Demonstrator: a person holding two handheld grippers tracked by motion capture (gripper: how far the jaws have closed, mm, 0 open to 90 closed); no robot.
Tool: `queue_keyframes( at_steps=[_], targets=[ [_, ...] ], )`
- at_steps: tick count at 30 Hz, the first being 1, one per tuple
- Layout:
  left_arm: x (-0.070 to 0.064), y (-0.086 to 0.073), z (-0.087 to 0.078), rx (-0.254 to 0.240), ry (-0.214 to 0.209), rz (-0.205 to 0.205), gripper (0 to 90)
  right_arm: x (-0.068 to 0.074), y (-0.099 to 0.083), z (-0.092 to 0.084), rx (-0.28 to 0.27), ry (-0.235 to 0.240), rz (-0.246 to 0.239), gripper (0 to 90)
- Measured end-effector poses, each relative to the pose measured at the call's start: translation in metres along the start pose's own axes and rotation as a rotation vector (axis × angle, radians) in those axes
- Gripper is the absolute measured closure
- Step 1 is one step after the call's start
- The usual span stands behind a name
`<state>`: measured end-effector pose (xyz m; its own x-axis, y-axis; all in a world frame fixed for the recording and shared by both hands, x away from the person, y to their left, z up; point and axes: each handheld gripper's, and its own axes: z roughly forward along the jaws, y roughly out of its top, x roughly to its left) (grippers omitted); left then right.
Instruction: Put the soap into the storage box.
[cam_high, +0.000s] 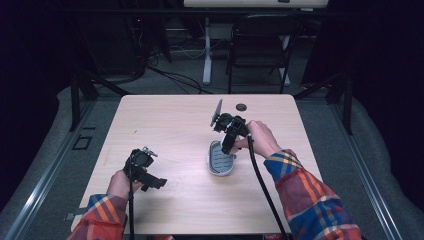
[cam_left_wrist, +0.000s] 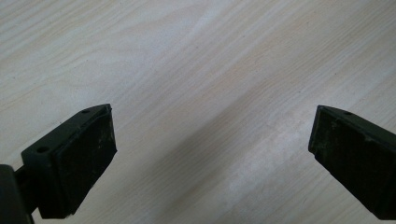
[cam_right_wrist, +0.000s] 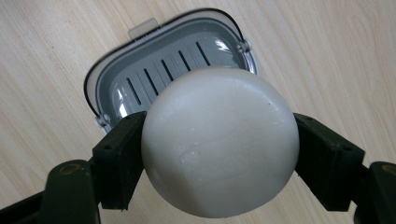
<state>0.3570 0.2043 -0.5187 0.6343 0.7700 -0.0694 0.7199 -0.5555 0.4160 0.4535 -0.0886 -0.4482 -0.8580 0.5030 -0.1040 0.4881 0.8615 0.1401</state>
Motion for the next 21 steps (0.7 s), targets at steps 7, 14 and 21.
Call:
queue_keyframes(
  at_steps=[7,14,21],
  targets=[
    [0.000,0.000,0.000,0.000,0.001,0.001,0.6,0.003,0.006,0.004,0.008,0.009,-0.011,23.4],
    [0.000,-0.001,0.000,0.000,-0.001,0.002,0.6,0.007,0.012,0.010,0.014,0.024,-0.017,23.4],
    [0.000,-0.001,-0.001,-0.004,-0.004,0.004,0.5,0.011,0.018,0.019,0.021,0.043,-0.022,23.4]
  ],
)
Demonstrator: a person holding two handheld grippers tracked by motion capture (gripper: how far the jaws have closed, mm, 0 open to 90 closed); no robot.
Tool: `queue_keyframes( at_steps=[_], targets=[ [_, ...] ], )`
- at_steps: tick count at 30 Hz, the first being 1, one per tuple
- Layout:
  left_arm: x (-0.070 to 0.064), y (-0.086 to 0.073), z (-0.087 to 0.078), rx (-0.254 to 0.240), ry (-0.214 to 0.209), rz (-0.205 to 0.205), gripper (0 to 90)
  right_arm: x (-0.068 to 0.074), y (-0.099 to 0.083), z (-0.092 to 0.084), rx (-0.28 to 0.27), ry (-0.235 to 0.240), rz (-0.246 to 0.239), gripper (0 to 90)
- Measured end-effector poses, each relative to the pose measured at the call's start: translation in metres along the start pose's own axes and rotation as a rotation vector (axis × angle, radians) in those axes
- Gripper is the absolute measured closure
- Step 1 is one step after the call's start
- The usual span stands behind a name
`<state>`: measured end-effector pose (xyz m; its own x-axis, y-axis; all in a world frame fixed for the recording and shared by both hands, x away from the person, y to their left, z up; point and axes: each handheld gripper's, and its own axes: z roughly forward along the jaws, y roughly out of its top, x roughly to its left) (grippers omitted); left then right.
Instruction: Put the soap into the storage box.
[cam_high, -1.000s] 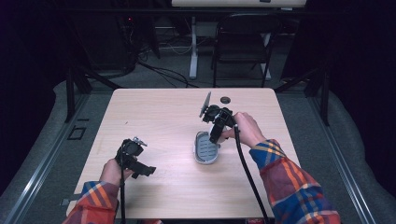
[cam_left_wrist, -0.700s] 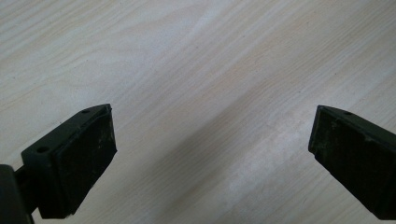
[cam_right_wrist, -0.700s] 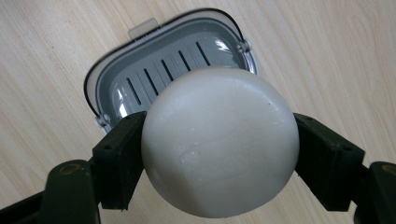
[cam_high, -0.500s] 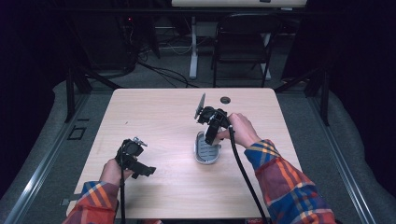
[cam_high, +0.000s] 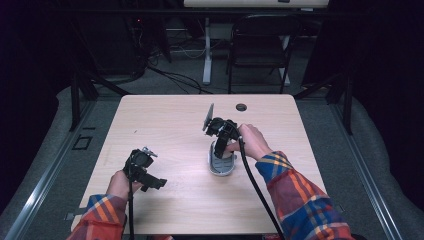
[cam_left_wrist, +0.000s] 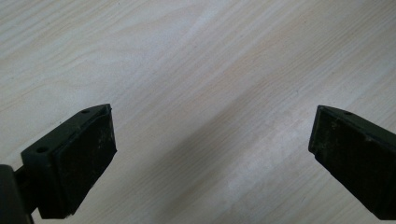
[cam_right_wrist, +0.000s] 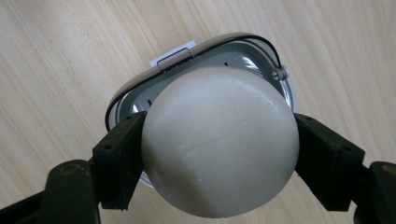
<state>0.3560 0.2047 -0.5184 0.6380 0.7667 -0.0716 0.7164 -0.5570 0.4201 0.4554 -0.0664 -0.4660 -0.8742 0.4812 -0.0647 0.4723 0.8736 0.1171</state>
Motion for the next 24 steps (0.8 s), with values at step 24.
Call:
queue_keyframes(
  at_steps=[24],
  targets=[
    [-0.001,0.000,0.001,0.012,-0.002,0.004,0.5,0.001,0.002,0.030,0.048,0.023,0.001,23.4]
  ],
)
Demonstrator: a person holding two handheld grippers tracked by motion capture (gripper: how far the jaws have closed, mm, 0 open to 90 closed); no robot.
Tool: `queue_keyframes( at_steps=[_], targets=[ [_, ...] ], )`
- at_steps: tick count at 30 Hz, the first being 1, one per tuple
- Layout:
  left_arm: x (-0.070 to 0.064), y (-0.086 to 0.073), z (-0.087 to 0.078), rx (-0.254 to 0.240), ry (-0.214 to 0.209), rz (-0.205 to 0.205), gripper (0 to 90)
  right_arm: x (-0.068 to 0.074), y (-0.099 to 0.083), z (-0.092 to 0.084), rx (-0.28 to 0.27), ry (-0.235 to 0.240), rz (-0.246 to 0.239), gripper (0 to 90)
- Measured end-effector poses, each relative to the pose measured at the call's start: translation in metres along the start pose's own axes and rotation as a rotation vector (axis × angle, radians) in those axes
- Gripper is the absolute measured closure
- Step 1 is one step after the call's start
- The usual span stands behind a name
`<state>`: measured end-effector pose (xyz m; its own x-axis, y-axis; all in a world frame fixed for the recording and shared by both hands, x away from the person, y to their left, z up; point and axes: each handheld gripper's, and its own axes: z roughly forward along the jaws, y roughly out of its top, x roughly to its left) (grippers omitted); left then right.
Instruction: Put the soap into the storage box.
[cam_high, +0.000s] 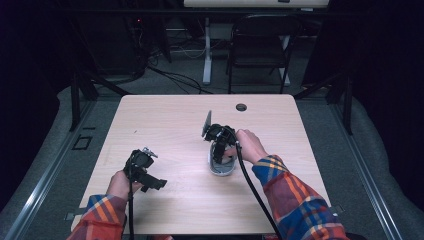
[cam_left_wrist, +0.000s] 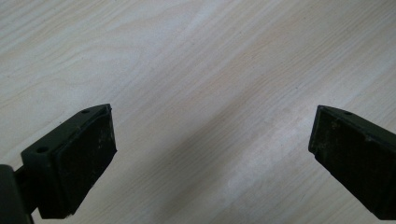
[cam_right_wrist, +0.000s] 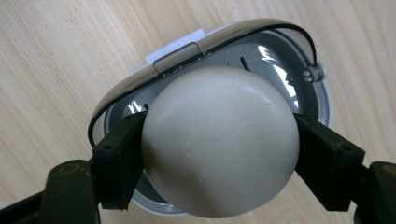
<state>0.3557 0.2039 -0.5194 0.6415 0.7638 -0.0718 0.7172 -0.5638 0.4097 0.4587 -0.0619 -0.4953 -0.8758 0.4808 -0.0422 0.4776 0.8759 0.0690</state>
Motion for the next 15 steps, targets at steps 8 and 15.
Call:
queue_keyframes(
  at_steps=[8,15],
  targets=[
    [-0.0003,-0.0001,0.0005,0.004,-0.004,0.001,0.5,0.0010,-0.0006,0.0058,0.003,-0.011,-0.005,23.3],
    [-0.0004,-0.0003,0.0010,0.003,-0.004,0.000,0.5,0.0001,-0.0022,0.0098,0.009,-0.012,-0.007,23.3]
  ],
)
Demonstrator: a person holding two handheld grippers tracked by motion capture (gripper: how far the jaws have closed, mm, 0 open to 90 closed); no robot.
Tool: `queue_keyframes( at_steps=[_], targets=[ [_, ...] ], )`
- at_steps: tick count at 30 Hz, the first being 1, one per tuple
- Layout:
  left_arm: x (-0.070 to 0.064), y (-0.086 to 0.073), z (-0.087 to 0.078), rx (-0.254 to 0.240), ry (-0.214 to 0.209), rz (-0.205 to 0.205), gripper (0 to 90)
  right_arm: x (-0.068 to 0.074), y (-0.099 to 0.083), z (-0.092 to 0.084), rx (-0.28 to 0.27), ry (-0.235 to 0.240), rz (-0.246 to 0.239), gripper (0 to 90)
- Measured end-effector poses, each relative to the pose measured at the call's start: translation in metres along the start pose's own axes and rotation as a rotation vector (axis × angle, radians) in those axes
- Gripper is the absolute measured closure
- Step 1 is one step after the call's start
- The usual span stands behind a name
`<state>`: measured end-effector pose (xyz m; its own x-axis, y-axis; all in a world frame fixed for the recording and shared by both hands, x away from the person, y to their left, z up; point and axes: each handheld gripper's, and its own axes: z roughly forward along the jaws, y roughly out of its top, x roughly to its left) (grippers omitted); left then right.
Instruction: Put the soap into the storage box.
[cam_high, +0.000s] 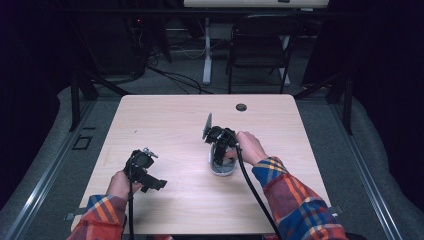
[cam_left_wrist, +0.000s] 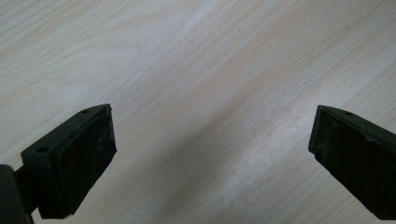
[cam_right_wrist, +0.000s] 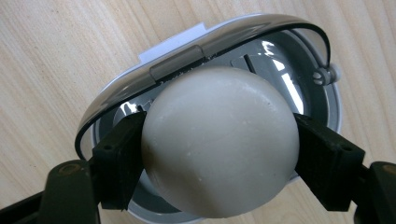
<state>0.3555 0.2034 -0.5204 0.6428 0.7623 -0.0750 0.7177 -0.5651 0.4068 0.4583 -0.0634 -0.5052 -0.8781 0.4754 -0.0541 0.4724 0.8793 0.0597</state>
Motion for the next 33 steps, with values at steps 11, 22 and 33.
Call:
queue_keyframes(
  at_steps=[11,22,33],
  targets=[
    [0.0003,-0.0001,0.0002,0.002,-0.001,-0.001,0.5,-0.0007,-0.0009,0.0027,-0.011,0.006,0.007,23.1],
    [0.0000,-0.0002,0.0003,0.003,0.002,-0.001,0.5,-0.0034,-0.0038,0.0011,-0.018,0.016,0.007,21.7],
    [0.0007,-0.0004,0.0004,0.004,-0.002,-0.002,0.5,-0.0051,-0.0076,-0.0041,-0.036,0.024,0.019,19.3]
  ],
)
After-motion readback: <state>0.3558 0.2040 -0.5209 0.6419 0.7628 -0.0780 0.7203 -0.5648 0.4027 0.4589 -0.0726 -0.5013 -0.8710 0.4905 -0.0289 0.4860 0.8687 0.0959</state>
